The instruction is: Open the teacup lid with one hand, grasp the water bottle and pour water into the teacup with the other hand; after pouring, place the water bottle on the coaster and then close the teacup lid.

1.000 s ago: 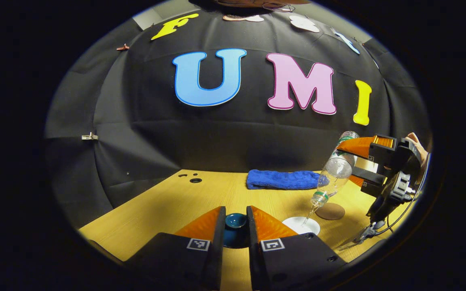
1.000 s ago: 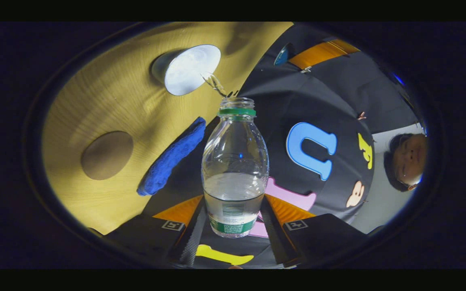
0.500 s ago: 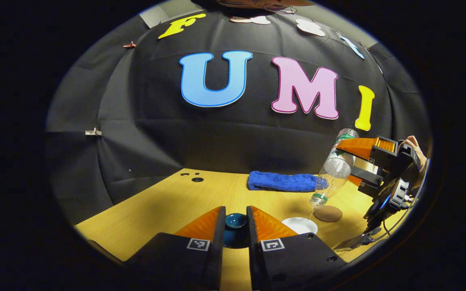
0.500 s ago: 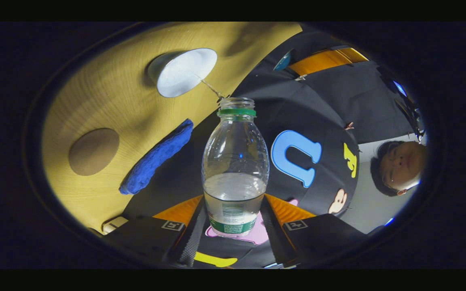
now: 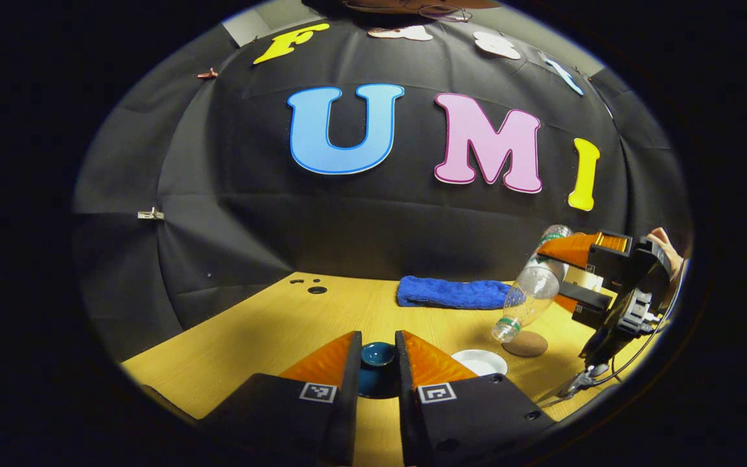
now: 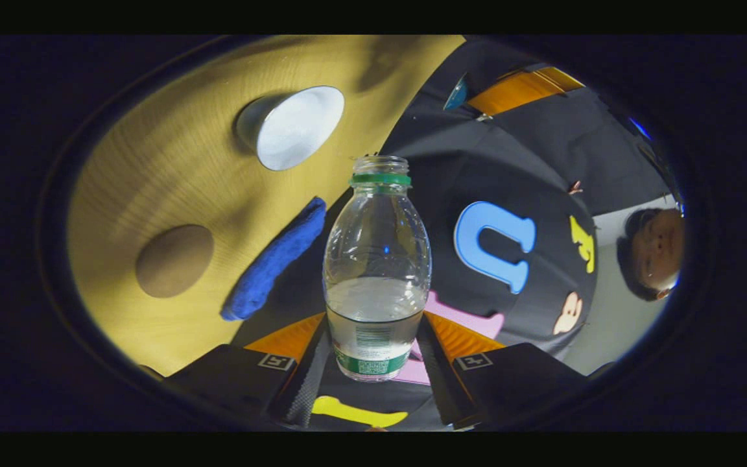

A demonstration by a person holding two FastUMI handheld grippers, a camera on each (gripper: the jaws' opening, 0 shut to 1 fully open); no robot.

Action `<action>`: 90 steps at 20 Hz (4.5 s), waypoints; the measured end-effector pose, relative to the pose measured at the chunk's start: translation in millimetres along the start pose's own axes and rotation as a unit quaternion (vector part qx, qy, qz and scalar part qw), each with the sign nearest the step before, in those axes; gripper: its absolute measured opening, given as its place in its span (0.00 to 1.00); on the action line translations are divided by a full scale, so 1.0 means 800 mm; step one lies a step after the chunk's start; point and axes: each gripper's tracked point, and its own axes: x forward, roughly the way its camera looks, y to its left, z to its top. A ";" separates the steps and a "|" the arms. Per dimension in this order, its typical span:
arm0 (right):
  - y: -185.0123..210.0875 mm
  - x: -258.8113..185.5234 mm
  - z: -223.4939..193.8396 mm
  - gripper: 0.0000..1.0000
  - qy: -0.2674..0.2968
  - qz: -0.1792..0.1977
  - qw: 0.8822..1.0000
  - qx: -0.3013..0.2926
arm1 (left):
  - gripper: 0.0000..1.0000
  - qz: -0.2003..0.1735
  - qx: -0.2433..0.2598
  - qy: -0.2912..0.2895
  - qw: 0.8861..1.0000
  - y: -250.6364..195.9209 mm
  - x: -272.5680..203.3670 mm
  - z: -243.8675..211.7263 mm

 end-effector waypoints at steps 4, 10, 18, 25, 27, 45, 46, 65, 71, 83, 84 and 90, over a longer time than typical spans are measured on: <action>0.038 -0.006 0.020 0.75 0.022 0.064 0.988 0.138 | 0.27 0.002 -0.001 0.005 1.000 0.001 0.001 -0.005; 0.074 -0.025 0.046 0.75 0.057 0.142 0.873 0.463 | 0.35 0.000 0.006 0.005 1.000 -0.008 0.003 -0.001; 0.045 -0.020 0.046 0.76 0.059 0.116 0.650 0.749 | 0.31 -0.018 0.008 0.003 1.000 -0.033 0.011 0.008; 0.072 -0.008 0.011 0.75 0.101 0.087 0.532 0.836 | 0.31 -0.023 0.015 0.005 1.000 -0.042 0.016 0.007; 0.081 -0.004 0.009 0.76 0.108 0.081 0.525 0.840 | 0.28 -0.025 0.016 0.007 1.000 -0.045 0.018 0.004; 0.152 -0.035 0.037 0.95 0.157 0.143 0.454 0.865 | 0.31 -0.058 0.002 0.025 0.998 -0.112 0.048 -0.015; 0.154 -0.043 0.037 0.96 0.161 0.147 0.451 0.866 | 0.31 -0.062 0.001 0.025 0.998 -0.118 0.051 -0.016; 0.129 -0.114 -0.016 0.98 0.178 0.120 0.464 0.860 | 0.38 -0.091 0.023 0.064 0.993 -0.159 0.071 -0.074; 0.085 -0.126 -0.033 0.98 0.175 0.114 0.471 0.857 | 0.68 -0.084 0.024 0.066 0.994 -0.149 0.051 -0.033; -0.136 -0.168 -0.124 0.98 0.147 0.032 0.520 0.841 | 0.97 -0.080 0.048 0.022 0.995 -0.136 -0.028 0.189; -0.149 -0.173 -0.131 0.98 0.147 0.022 0.524 0.839 | 0.97 -0.080 0.046 0.015 0.996 -0.136 -0.031 0.206; -0.201 -0.207 -0.159 0.96 0.140 -0.007 0.521 0.842 | 0.98 -0.084 0.038 -0.004 0.996 -0.143 -0.054 0.267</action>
